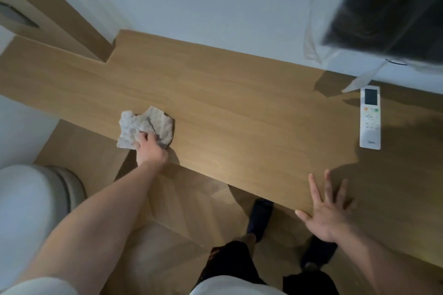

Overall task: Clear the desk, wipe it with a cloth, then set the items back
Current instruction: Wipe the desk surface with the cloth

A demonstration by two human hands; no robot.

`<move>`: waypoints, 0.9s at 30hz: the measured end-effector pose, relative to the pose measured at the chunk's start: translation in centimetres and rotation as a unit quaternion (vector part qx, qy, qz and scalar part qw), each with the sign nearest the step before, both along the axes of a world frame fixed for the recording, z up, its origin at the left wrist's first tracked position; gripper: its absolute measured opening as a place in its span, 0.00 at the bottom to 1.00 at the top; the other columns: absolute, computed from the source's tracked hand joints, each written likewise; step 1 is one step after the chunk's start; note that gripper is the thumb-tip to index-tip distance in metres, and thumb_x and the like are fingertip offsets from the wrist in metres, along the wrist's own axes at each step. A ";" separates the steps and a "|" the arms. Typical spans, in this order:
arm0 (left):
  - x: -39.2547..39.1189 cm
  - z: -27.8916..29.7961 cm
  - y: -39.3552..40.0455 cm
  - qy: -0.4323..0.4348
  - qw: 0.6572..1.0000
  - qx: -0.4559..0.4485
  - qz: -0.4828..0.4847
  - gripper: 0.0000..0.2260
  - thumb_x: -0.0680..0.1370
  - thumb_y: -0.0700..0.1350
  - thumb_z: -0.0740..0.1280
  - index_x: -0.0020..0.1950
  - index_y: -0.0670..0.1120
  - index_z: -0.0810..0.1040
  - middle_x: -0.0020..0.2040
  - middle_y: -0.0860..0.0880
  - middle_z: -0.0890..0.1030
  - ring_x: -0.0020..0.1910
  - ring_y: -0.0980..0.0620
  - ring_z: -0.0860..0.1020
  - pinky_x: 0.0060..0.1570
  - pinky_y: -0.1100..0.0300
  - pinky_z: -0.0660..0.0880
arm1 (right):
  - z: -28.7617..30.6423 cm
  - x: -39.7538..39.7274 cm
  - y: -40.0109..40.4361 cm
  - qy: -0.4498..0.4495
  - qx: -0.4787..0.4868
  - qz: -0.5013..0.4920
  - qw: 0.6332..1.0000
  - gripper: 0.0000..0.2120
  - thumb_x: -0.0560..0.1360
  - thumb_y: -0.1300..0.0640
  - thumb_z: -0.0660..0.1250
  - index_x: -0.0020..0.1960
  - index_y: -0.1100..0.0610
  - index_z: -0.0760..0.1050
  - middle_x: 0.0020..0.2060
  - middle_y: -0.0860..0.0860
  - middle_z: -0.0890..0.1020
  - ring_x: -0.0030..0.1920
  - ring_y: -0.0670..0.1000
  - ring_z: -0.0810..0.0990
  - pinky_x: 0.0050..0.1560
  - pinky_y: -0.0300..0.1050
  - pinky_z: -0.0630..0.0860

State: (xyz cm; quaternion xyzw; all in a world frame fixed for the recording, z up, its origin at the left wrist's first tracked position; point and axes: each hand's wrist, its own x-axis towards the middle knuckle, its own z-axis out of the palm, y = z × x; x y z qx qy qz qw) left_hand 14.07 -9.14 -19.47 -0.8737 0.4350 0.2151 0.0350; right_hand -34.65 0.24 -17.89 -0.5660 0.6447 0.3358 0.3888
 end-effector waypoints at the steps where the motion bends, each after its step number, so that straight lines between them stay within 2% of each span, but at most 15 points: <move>1: -2.0 0.0 1.5 0.010 0.999 -0.033 -0.023 0.23 0.73 0.36 0.67 0.68 0.46 0.73 0.74 0.46 0.63 0.71 0.38 0.68 0.68 0.44 0.73 | 0.1 -0.1 0.1 -0.003 0.000 -0.001 1.000 0.50 0.78 0.27 0.54 0.72 0.42 0.14 0.65 0.51 0.09 0.75 0.69 0.21 0.76 0.77 0.40; 3: -6.1 0.2 4.8 0.020 0.992 -0.076 -0.104 0.22 0.69 0.35 0.68 0.62 0.47 0.76 0.70 0.47 0.68 0.69 0.40 0.70 0.68 0.44 0.72 | 0.2 -0.1 0.3 -0.002 -0.010 0.008 1.000 0.50 0.78 0.27 0.53 0.72 0.42 0.14 0.65 0.51 0.10 0.75 0.69 0.22 0.77 0.76 0.41; 5: -10.5 0.3 7.7 0.029 0.978 -0.076 -0.194 0.20 0.68 0.36 0.70 0.58 0.50 0.76 0.71 0.48 0.70 0.69 0.40 0.71 0.69 0.43 0.71 | 0.5 -0.1 0.5 -0.009 -0.026 0.011 1.000 0.50 0.78 0.27 0.53 0.72 0.42 0.14 0.66 0.51 0.10 0.76 0.68 0.23 0.77 0.75 0.41; 8: -17.2 0.2 10.1 0.063 0.950 -0.080 -0.296 0.18 0.72 0.39 0.68 0.59 0.53 0.76 0.75 0.49 0.69 0.76 0.42 0.66 0.75 0.44 0.65 | 0.8 -0.2 0.9 -0.030 -0.059 -0.007 0.998 0.49 0.78 0.27 0.54 0.74 0.41 0.17 0.70 0.49 0.13 0.77 0.67 0.24 0.78 0.73 0.42; 11: -22.5 0.6 9.5 0.109 0.938 -0.074 -0.320 0.20 0.73 0.39 0.65 0.63 0.54 0.76 0.78 0.51 0.67 0.80 0.43 0.61 0.78 0.45 0.60 | 1.2 -0.3 1.4 -0.053 -0.080 -0.051 0.994 0.46 0.80 0.29 0.53 0.79 0.43 0.23 0.76 0.48 0.20 0.79 0.62 0.27 0.80 0.69 0.45; 15: -29.1 1.5 7.4 0.168 0.922 -0.054 -0.345 0.19 0.76 0.40 0.64 0.64 0.55 0.77 0.80 0.52 0.65 0.81 0.42 0.59 0.80 0.49 0.58 | 2.5 -1.7 2.9 -0.117 -0.102 -0.170 0.973 0.44 0.81 0.33 0.58 0.84 0.46 0.34 0.82 0.45 0.33 0.83 0.54 0.38 0.82 0.58 0.49; 18: -34.4 2.1 6.9 0.197 0.904 -0.021 -0.378 0.20 0.78 0.39 0.63 0.68 0.54 0.75 0.82 0.52 0.62 0.83 0.41 0.55 0.80 0.52 0.58 | 2.9 -5.3 5.2 -0.123 -0.130 -0.265 0.947 0.43 0.82 0.34 0.59 0.85 0.46 0.38 0.83 0.46 0.35 0.84 0.52 0.41 0.82 0.54 0.50; 20: -37.7 2.4 7.1 0.207 0.887 0.002 -0.412 0.20 0.78 0.39 0.65 0.69 0.54 0.74 0.82 0.52 0.61 0.83 0.41 0.53 0.80 0.50 0.59 | 3.0 -8.5 7.0 -0.104 -0.147 -0.321 0.930 0.41 0.82 0.35 0.59 0.85 0.47 0.40 0.83 0.47 0.36 0.84 0.53 0.45 0.82 0.53 0.51; 23: -42.4 2.7 7.8 0.237 0.859 0.034 -0.452 0.20 0.77 0.39 0.67 0.67 0.55 0.76 0.80 0.52 0.64 0.82 0.43 0.58 0.78 0.50 0.64 | 3.8 -13.2 10.0 -0.086 -0.165 -0.395 0.900 0.39 0.83 0.36 0.58 0.85 0.48 0.42 0.84 0.47 0.38 0.84 0.52 0.49 0.82 0.50 0.52; 25: -45.2 2.8 8.3 0.248 0.839 0.062 -0.481 0.20 0.76 0.39 0.67 0.65 0.56 0.77 0.77 0.53 0.70 0.77 0.46 0.67 0.75 0.54 0.67 | 4.4 -16.0 12.0 -0.084 -0.173 -0.425 0.884 0.39 0.83 0.38 0.58 0.85 0.49 0.42 0.84 0.47 0.39 0.84 0.52 0.46 0.82 0.49 0.51; 27: -48.0 3.4 8.5 0.286 0.830 0.086 -0.471 0.19 0.75 0.38 0.65 0.62 0.56 0.78 0.69 0.54 0.77 0.70 0.47 0.75 0.70 0.57 0.72 | 5.1 -18.6 13.8 -0.085 -0.183 -0.447 0.871 0.40 0.83 0.39 0.59 0.85 0.49 0.41 0.84 0.47 0.39 0.84 0.51 0.48 0.81 0.48 0.52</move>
